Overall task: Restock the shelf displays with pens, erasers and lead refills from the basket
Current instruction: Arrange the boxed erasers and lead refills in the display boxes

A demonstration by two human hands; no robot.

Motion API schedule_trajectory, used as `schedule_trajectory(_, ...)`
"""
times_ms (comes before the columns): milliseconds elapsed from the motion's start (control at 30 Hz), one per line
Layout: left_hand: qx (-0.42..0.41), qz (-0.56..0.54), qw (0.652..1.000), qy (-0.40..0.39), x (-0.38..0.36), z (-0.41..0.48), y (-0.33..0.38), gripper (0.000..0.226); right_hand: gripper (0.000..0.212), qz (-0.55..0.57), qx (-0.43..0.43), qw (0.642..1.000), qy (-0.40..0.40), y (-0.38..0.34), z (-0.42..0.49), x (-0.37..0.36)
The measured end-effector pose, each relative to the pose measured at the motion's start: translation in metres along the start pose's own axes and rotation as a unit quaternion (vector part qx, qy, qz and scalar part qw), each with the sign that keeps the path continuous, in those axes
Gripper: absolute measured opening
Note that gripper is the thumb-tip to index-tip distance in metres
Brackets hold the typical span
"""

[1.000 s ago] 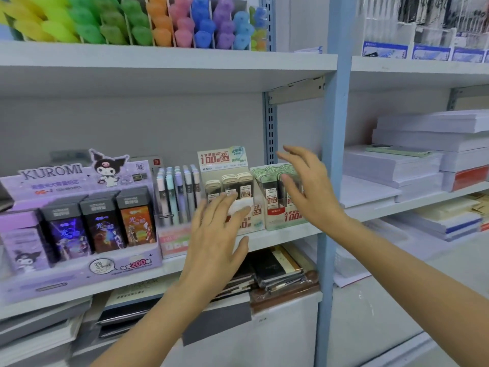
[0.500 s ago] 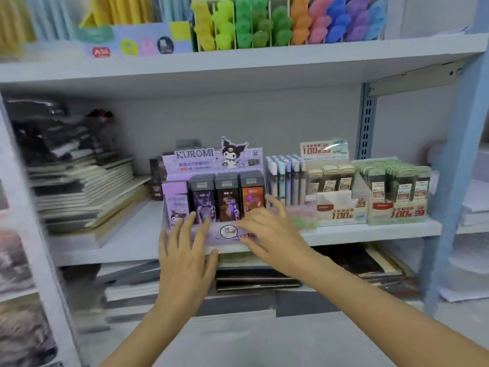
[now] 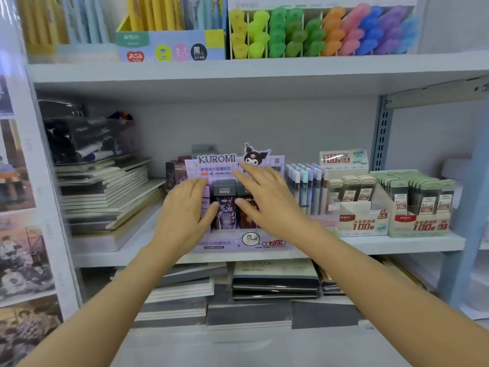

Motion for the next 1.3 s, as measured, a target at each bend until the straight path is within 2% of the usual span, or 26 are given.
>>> schedule_trajectory(133,-0.009,-0.037,0.999,0.001,-0.006,0.006,-0.008,0.046,0.058,-0.064,-0.024,0.997,-0.023,-0.004,0.017,-0.022)
schedule_trajectory(300,-0.014,-0.026,0.999,-0.024,-0.001,0.013,-0.014,0.051,0.054,-0.023,-0.010,0.998,-0.058,0.006,0.020,-0.011)
schedule_trajectory(367,0.004,-0.025,1.000,0.002,0.002,0.002,-0.014,0.057,0.056,-0.033,-0.022,0.999,-0.028,0.013,0.012,-0.005)
schedule_trajectory(467,0.041,-0.107,0.992,0.054,-0.003,-0.010,-0.010,0.053,0.055,-0.031,-0.054,0.998,0.011,0.018,0.000,-0.007)
schedule_trajectory(567,0.063,-0.161,0.982,0.080,-0.007,-0.006,-0.005,0.050,0.053,0.011,-0.071,0.997,0.017,0.014,0.001,-0.009)
schedule_trajectory(700,0.081,-0.183,0.977,0.070,-0.007,-0.005,-0.009,0.060,0.058,0.045,-0.079,0.995,-0.025,0.017,0.006,-0.004)
schedule_trajectory(800,0.083,-0.222,0.968,0.078,-0.006,-0.008,-0.007,0.066,0.057,0.137,-0.138,0.981,0.001,0.034,-0.004,0.006)
schedule_trajectory(867,0.092,-0.251,0.960,0.082,-0.010,-0.008,-0.002,0.066,0.058,0.158,-0.169,0.973,-0.001,0.035,-0.011,0.004)
schedule_trajectory(1000,0.135,-0.261,0.953,0.081,-0.013,-0.001,0.005,0.066,0.057,0.174,-0.158,0.971,-0.033,0.028,-0.013,0.002)
schedule_trajectory(1067,0.110,-0.197,0.969,0.104,-0.008,0.002,0.013,0.066,0.051,0.182,-0.131,0.975,0.008,0.036,-0.013,0.018)
schedule_trajectory(1133,0.031,-0.103,0.987,0.118,-0.005,0.008,0.035,0.062,0.046,0.177,-0.115,0.975,0.074,0.055,-0.015,0.038)
schedule_trajectory(1200,-0.039,-0.043,0.994,0.097,-0.012,0.015,0.064,0.061,0.045,0.150,-0.129,0.974,0.107,0.083,-0.015,0.049)
schedule_trajectory(1300,-0.089,-0.022,0.996,0.019,-0.036,0.019,0.090,0.069,0.050,0.114,-0.156,0.980,0.042,0.113,-0.010,0.043)
Point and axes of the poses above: each hand's wrist, its own z-axis towards the middle knuckle, its own x-axis out of the back of the hand, y = z × x, the point moved 5 cm from there along z, towards the middle knuckle, and after that the axes turned 14 degrees about -x, right-handed, at the moved point
